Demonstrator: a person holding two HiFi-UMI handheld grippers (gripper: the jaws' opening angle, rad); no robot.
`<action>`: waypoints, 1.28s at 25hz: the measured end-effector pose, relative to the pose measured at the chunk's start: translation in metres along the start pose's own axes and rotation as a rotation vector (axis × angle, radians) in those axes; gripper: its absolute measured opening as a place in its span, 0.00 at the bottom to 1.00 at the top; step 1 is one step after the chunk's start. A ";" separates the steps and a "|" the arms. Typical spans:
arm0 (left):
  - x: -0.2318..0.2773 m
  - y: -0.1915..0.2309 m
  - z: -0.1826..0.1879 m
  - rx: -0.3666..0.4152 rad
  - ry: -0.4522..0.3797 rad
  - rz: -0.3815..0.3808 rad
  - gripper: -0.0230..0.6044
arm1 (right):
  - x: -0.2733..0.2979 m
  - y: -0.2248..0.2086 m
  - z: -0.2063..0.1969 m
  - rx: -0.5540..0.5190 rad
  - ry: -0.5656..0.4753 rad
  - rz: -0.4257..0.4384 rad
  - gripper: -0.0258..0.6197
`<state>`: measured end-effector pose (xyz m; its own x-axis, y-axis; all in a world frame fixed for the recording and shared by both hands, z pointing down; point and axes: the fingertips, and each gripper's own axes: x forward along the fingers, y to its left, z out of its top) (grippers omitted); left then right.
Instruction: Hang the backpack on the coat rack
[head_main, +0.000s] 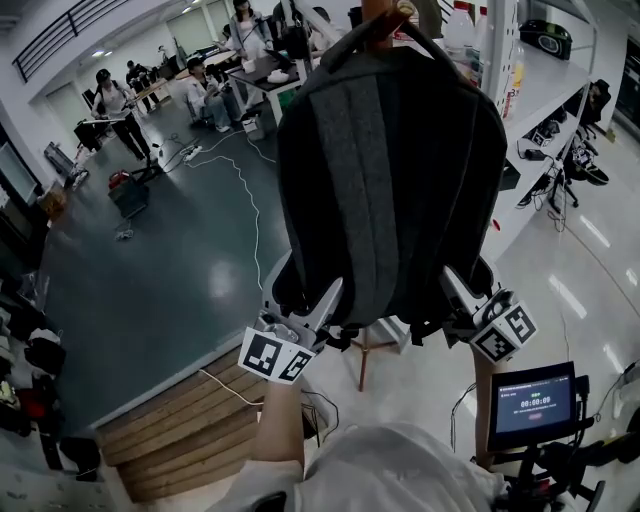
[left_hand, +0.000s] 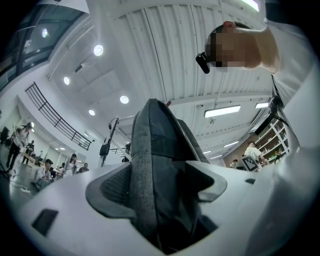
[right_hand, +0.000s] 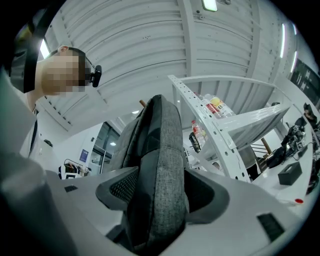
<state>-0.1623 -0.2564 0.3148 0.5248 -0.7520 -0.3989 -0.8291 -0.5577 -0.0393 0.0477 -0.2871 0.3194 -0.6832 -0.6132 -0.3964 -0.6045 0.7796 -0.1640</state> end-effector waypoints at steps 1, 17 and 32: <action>-0.002 0.000 0.000 0.000 -0.002 0.003 0.56 | -0.001 0.000 0.001 0.003 -0.008 0.001 0.45; -0.022 -0.009 0.017 0.039 -0.009 0.034 0.56 | -0.030 -0.013 0.049 0.089 -0.191 0.006 0.45; -0.045 -0.062 0.020 0.074 0.068 0.044 0.40 | -0.054 0.038 0.043 0.094 -0.148 0.057 0.45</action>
<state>-0.1380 -0.1808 0.3166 0.4973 -0.7985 -0.3392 -0.8623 -0.4981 -0.0915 0.0790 -0.2192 0.2960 -0.6434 -0.5473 -0.5353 -0.5203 0.8255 -0.2186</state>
